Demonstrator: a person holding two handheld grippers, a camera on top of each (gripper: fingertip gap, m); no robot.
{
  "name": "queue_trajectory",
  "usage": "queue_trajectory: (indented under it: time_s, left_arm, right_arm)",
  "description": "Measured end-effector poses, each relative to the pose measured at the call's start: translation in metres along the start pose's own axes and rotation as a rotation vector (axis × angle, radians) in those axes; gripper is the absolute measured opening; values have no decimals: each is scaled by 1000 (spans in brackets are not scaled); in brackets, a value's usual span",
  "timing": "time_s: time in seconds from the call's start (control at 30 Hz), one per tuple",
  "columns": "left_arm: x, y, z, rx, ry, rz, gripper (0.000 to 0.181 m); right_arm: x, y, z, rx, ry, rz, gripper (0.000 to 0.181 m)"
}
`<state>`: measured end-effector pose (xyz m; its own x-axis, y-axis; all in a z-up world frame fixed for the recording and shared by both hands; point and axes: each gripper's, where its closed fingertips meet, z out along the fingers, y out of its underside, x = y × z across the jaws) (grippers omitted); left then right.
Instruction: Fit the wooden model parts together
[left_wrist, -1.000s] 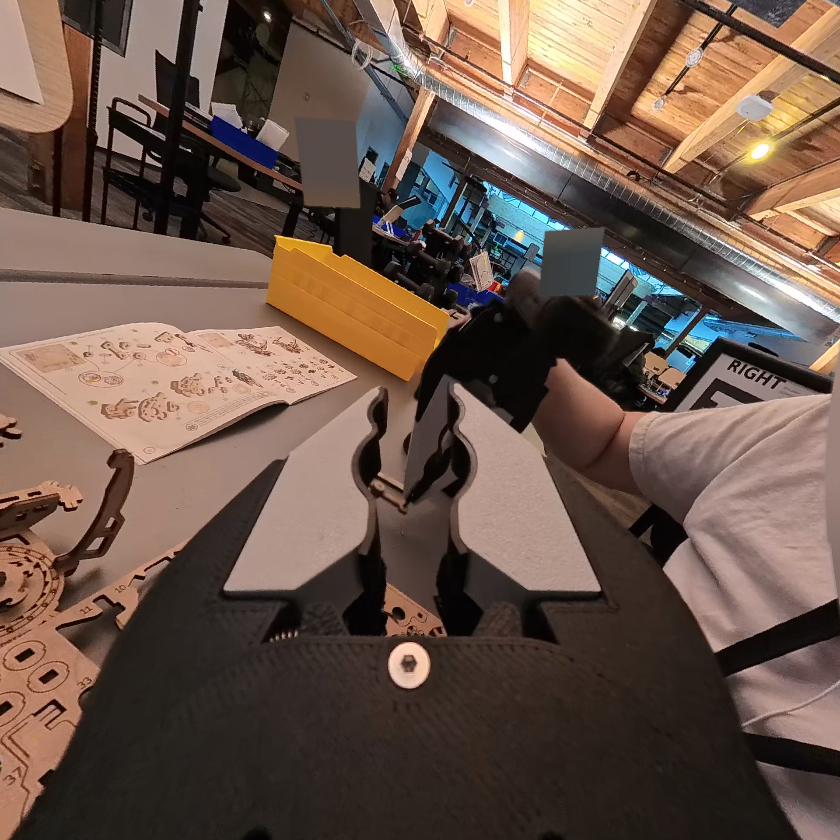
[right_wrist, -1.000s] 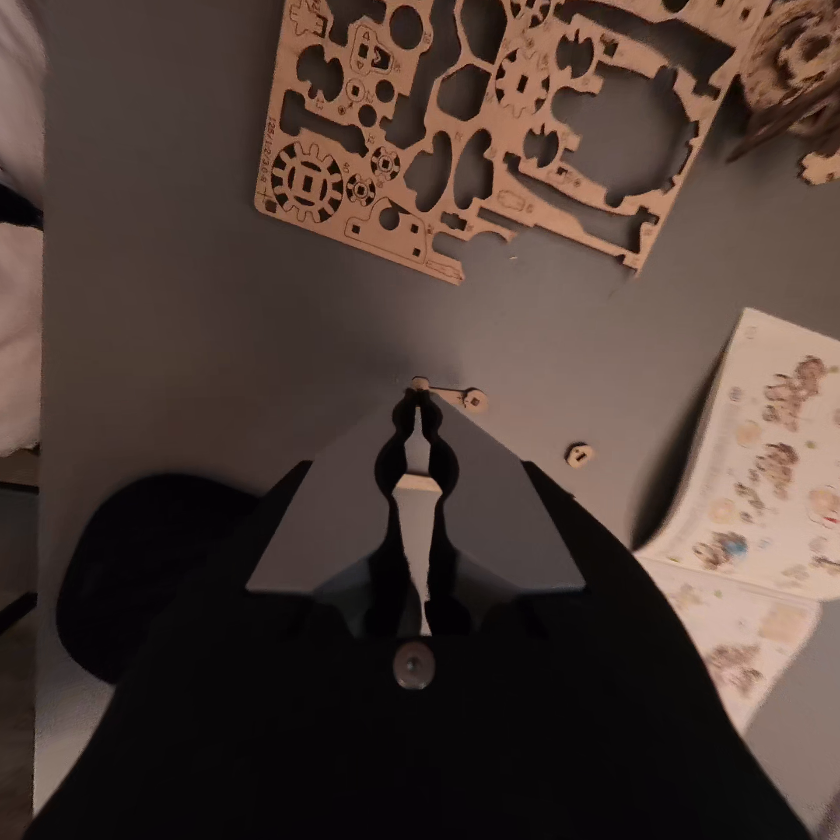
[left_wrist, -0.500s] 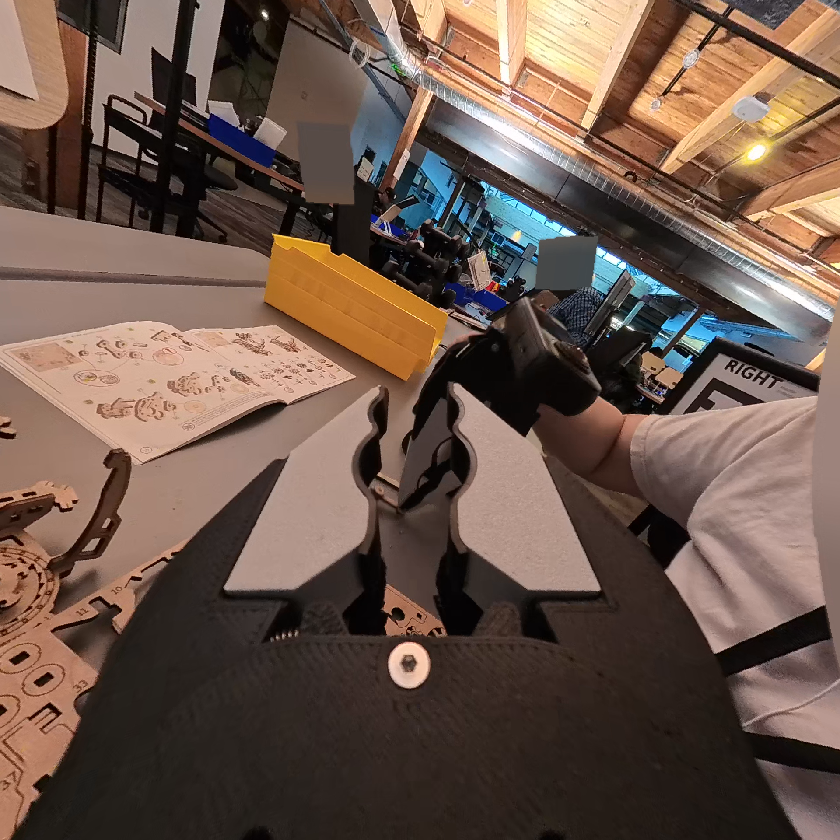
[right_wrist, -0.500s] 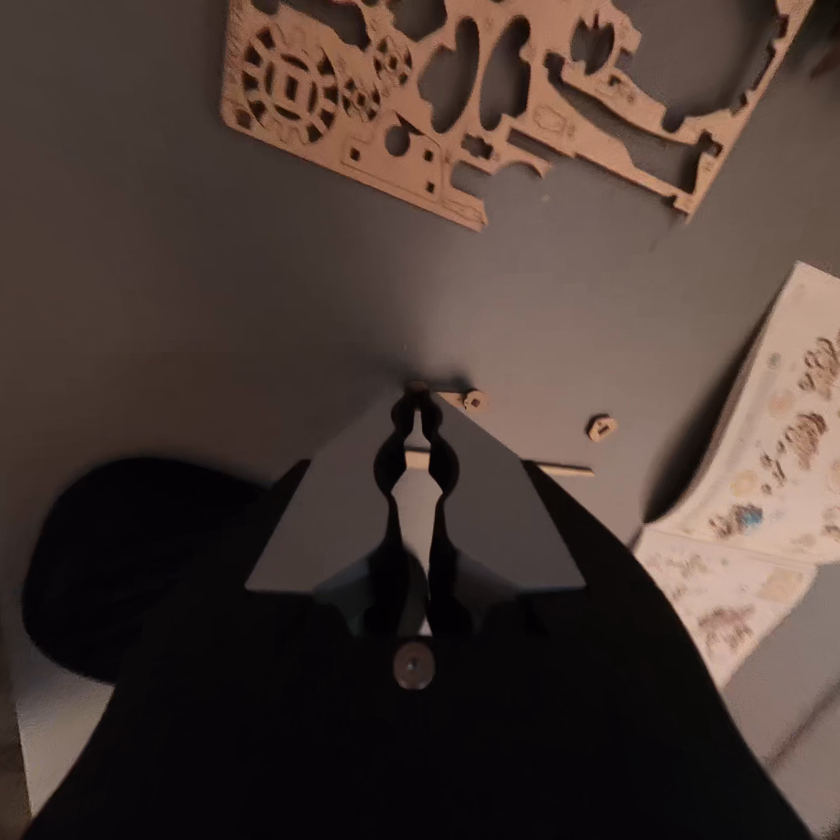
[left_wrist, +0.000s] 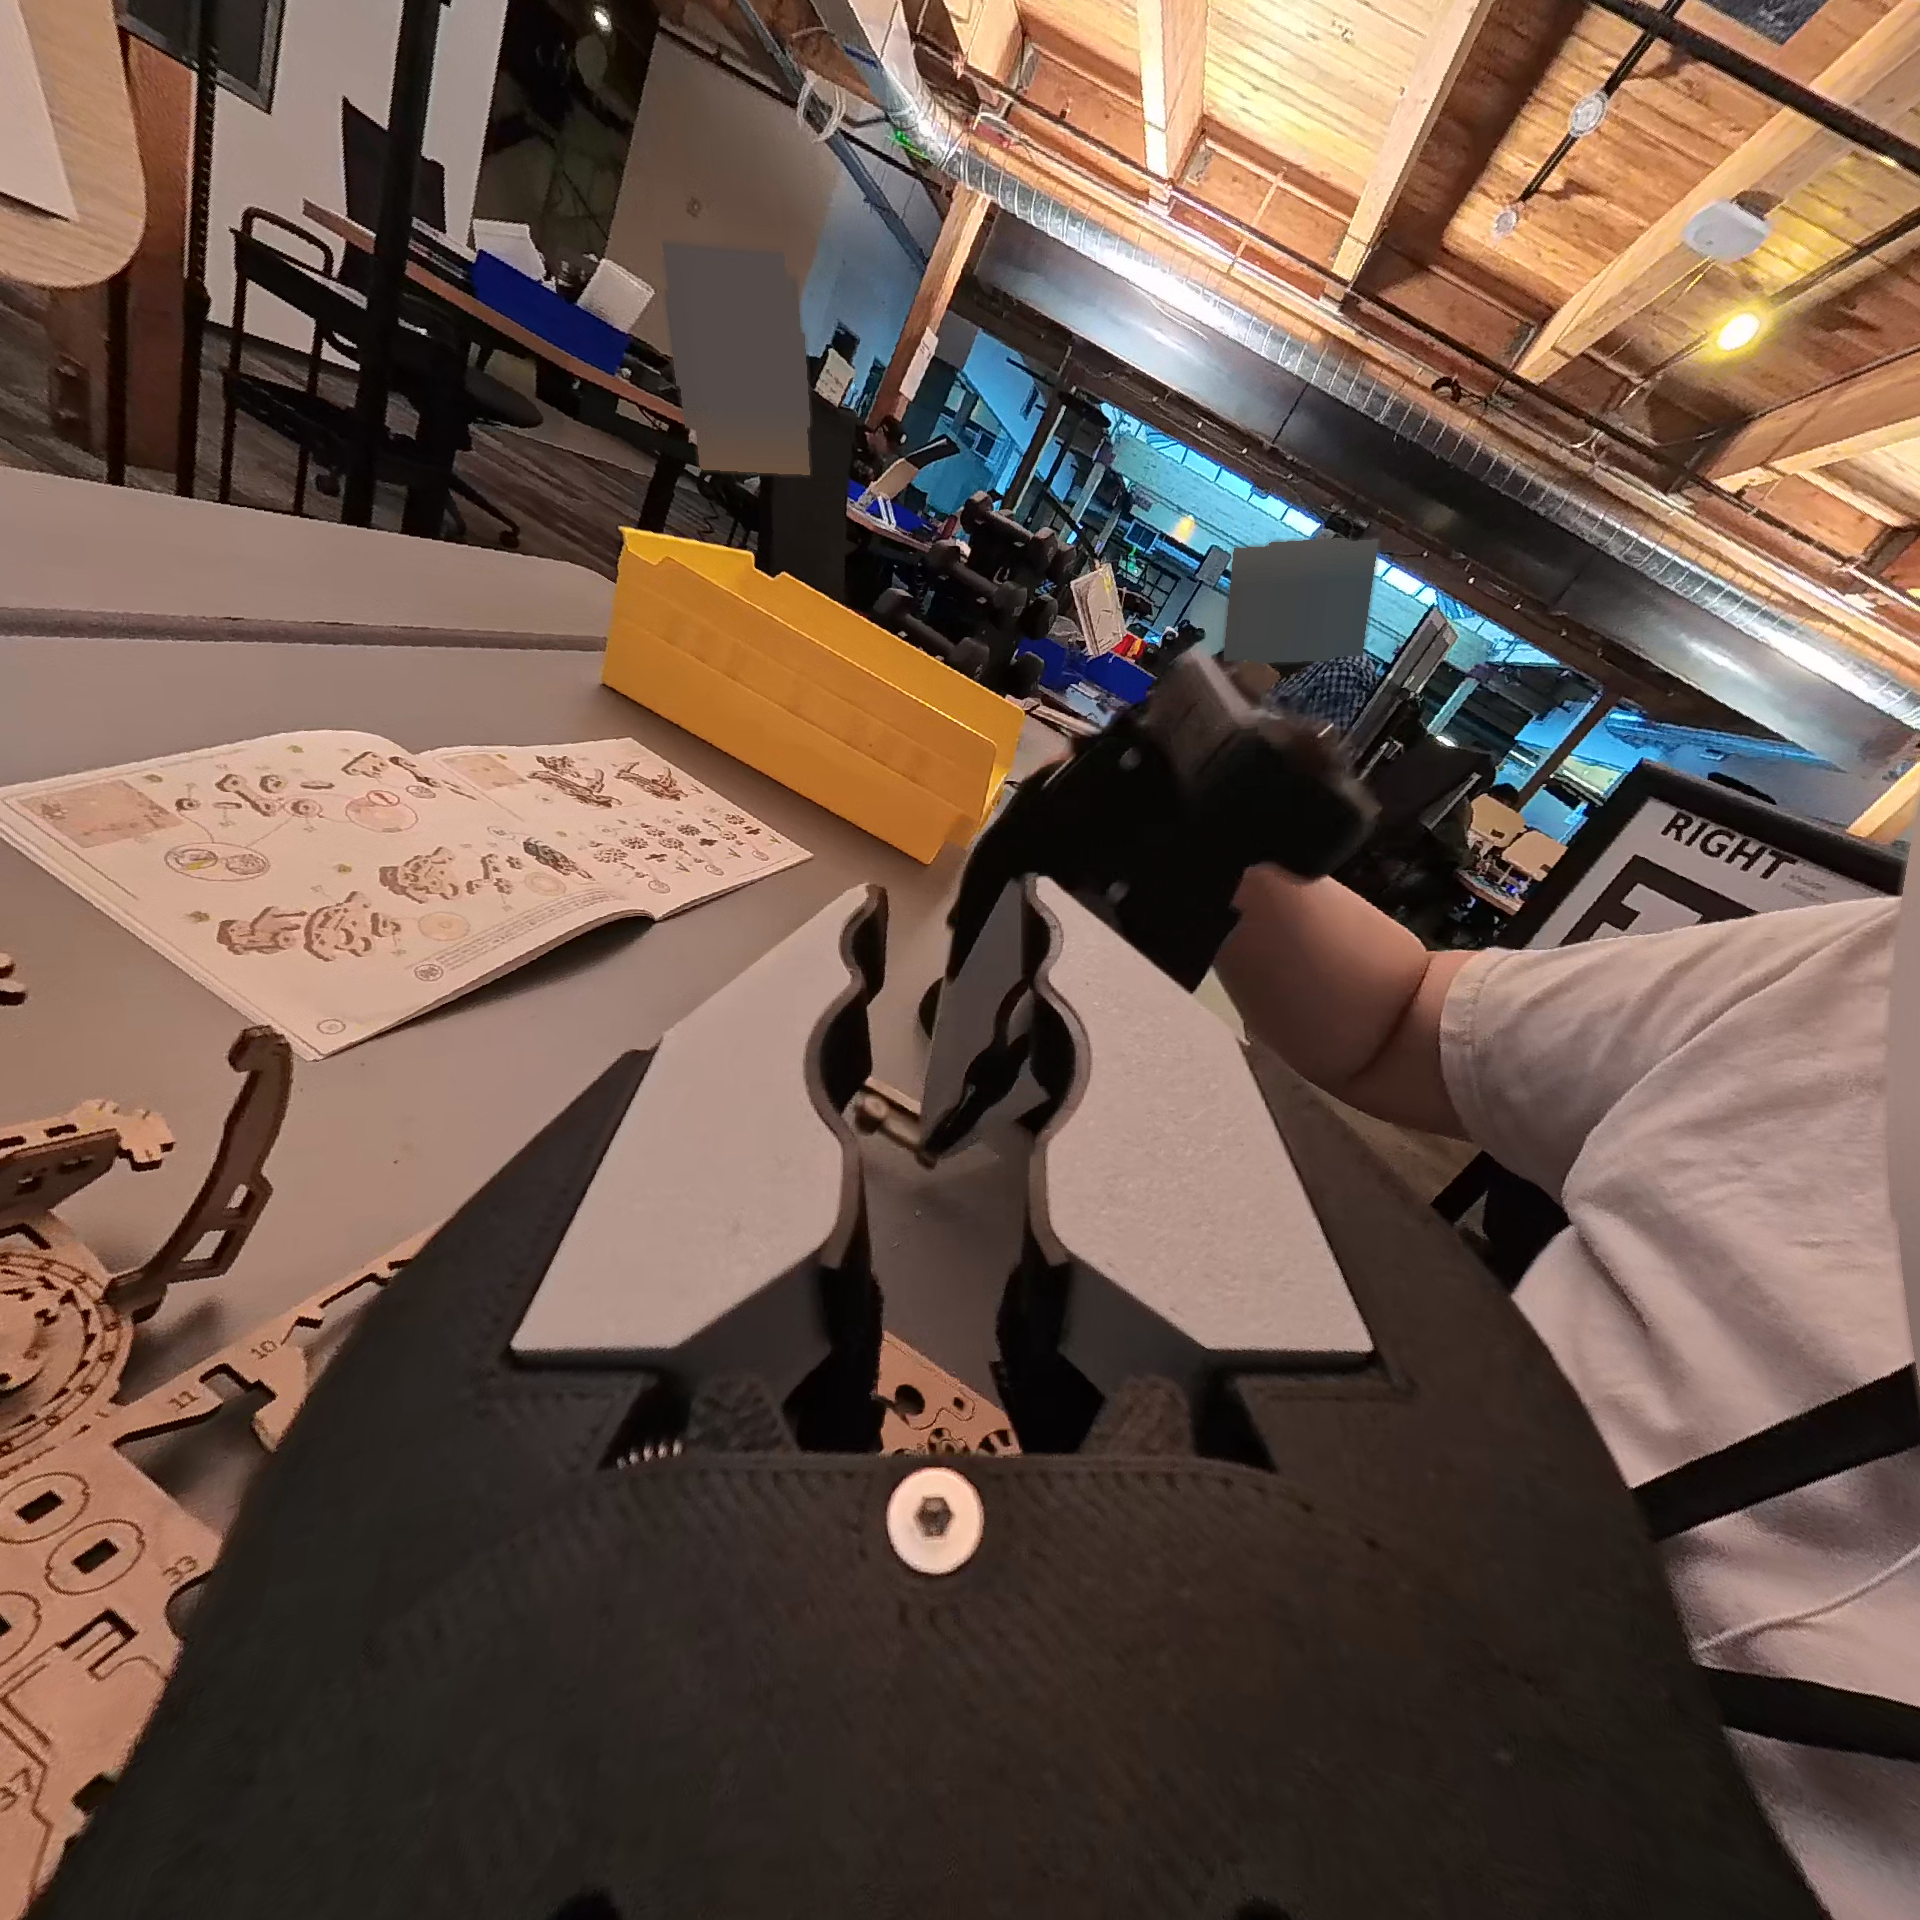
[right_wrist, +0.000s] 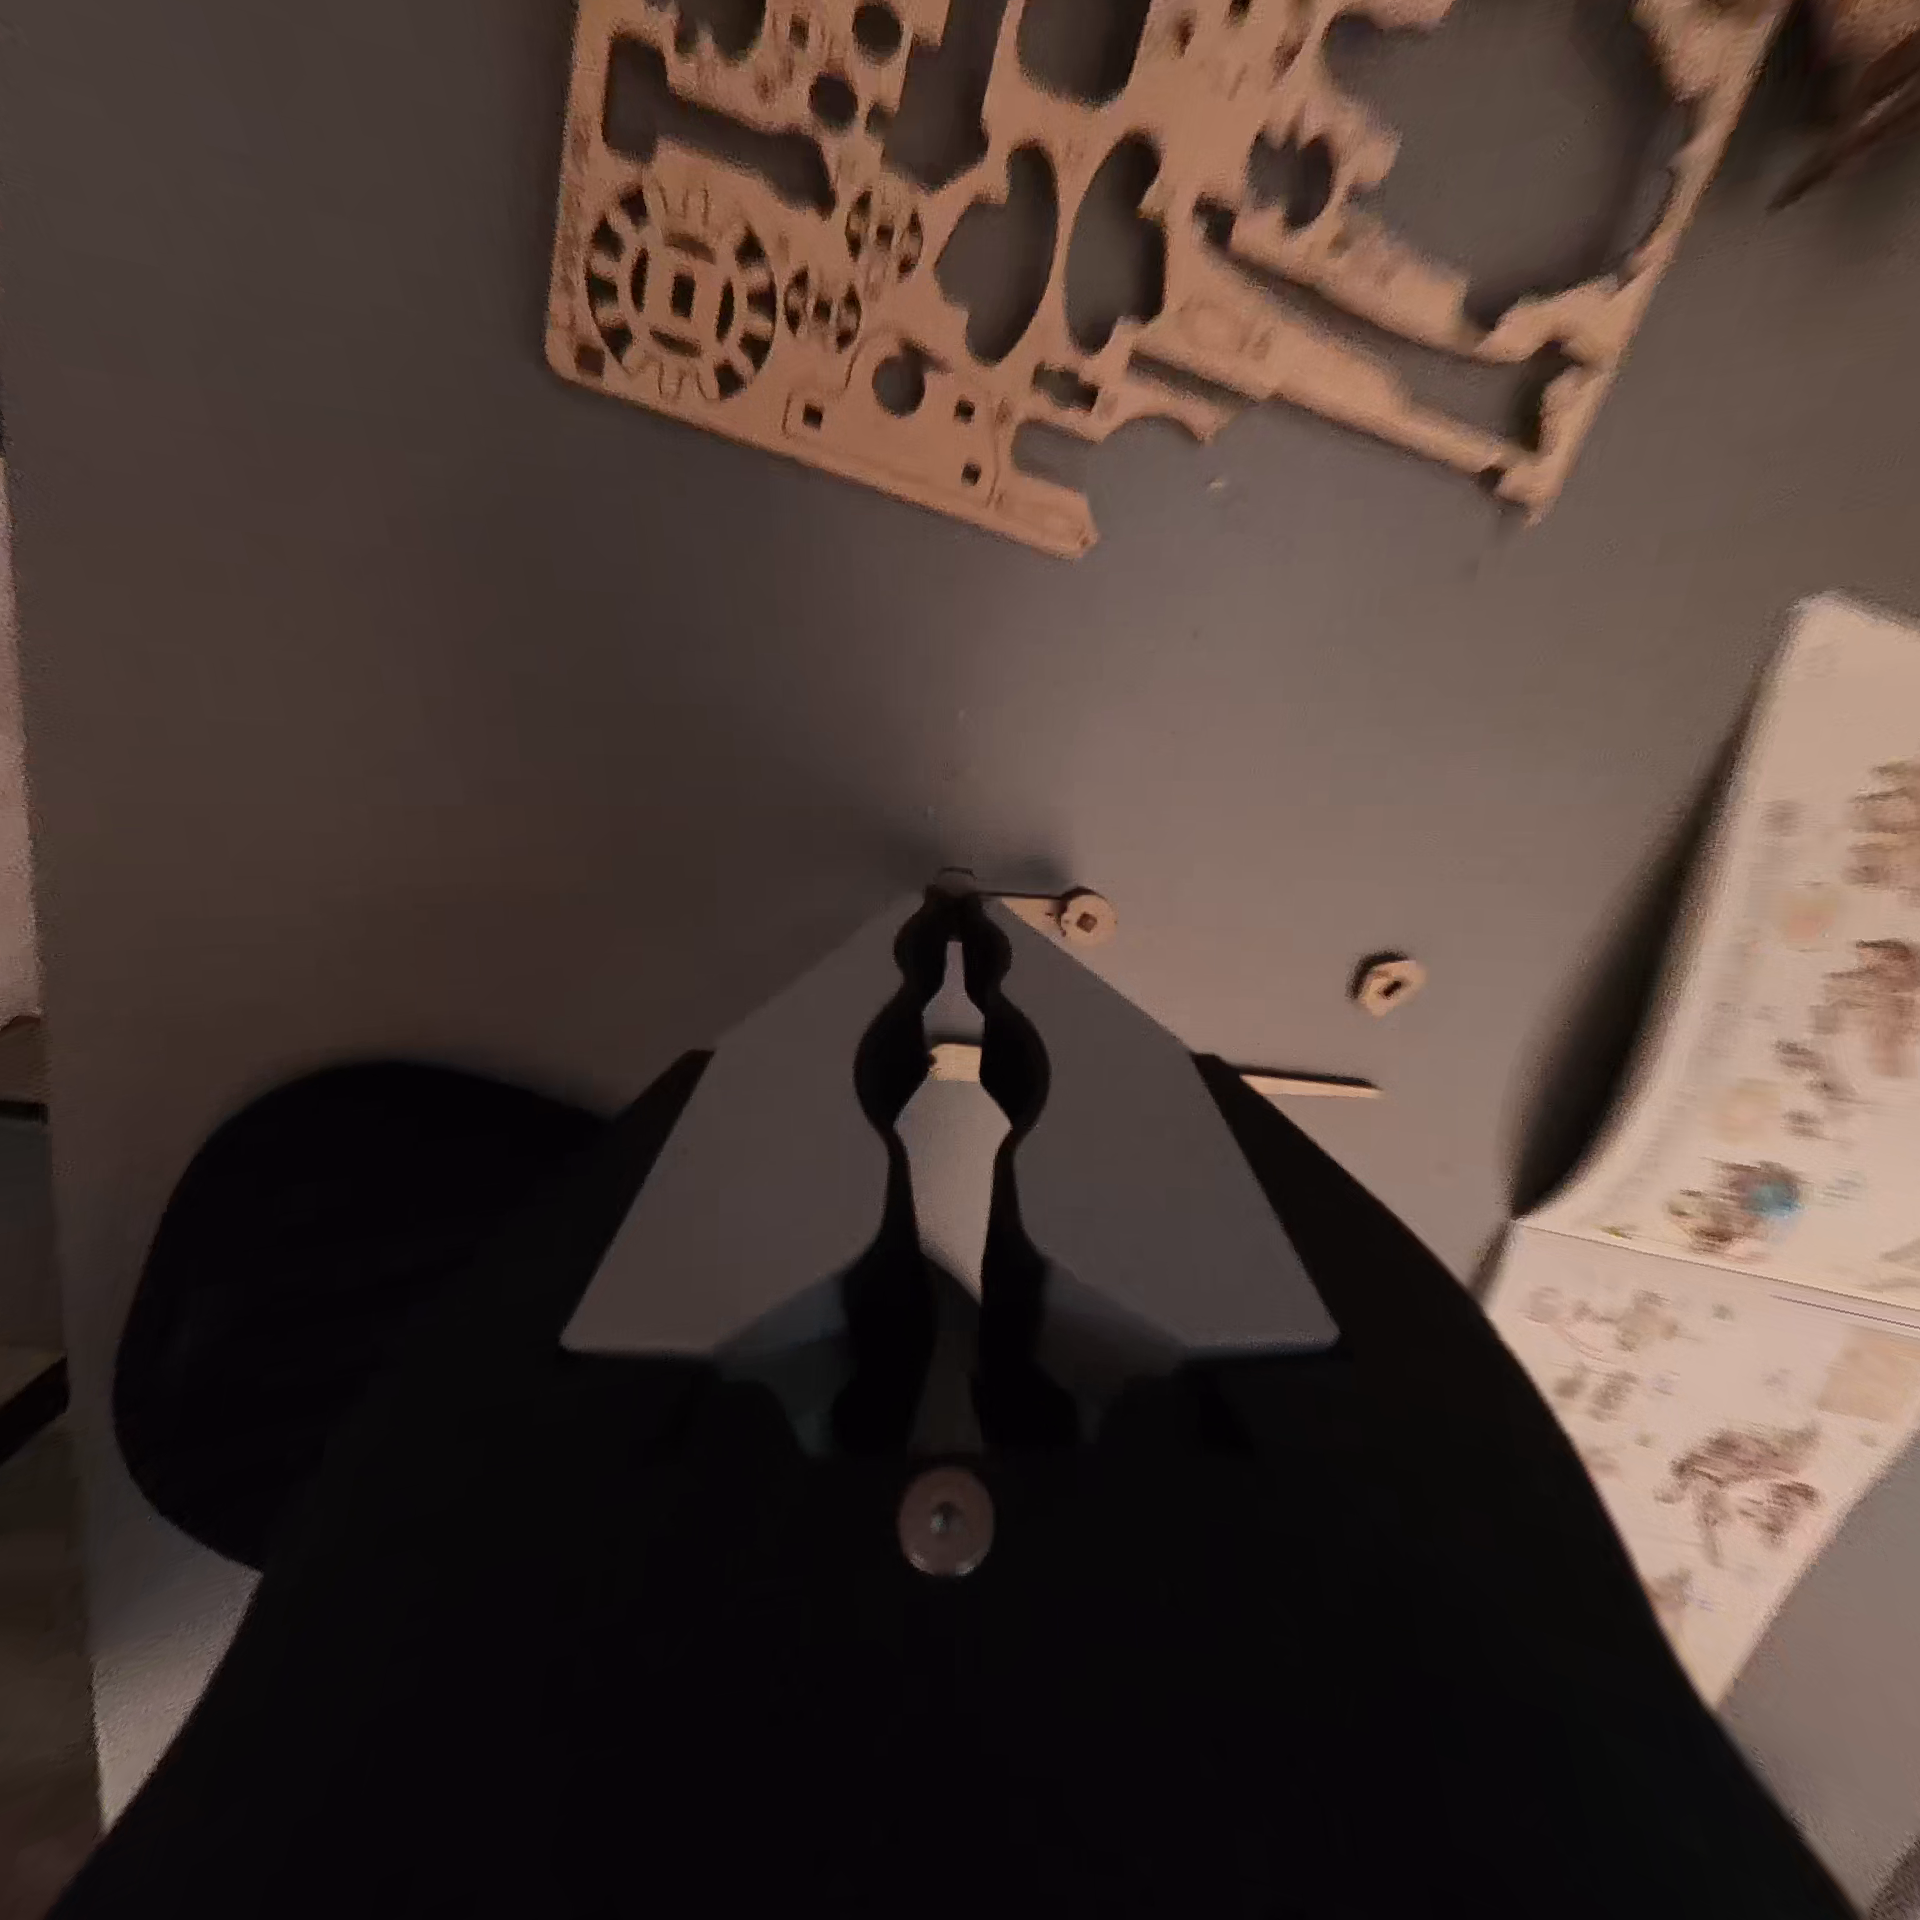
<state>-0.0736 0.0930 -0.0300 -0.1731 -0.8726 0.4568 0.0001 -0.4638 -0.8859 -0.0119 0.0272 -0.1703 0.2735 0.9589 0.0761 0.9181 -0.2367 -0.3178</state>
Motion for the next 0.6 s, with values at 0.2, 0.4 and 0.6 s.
queue_trajectory:
  time_s: [0.2,0.4,0.6]
  left_arm:
    - [0,-1,-2,8,0,-3,23]
    - [3,2,2,-9,19,-3,24]
    - [10,3,4,-13,56,6,24]
  right_arm:
    - [4,-32,-42,350,-30,84,0]
    - [-9,-67,-105,800,-169,74,0]
    - [-13,-87,-147,1157,-403,124,0]
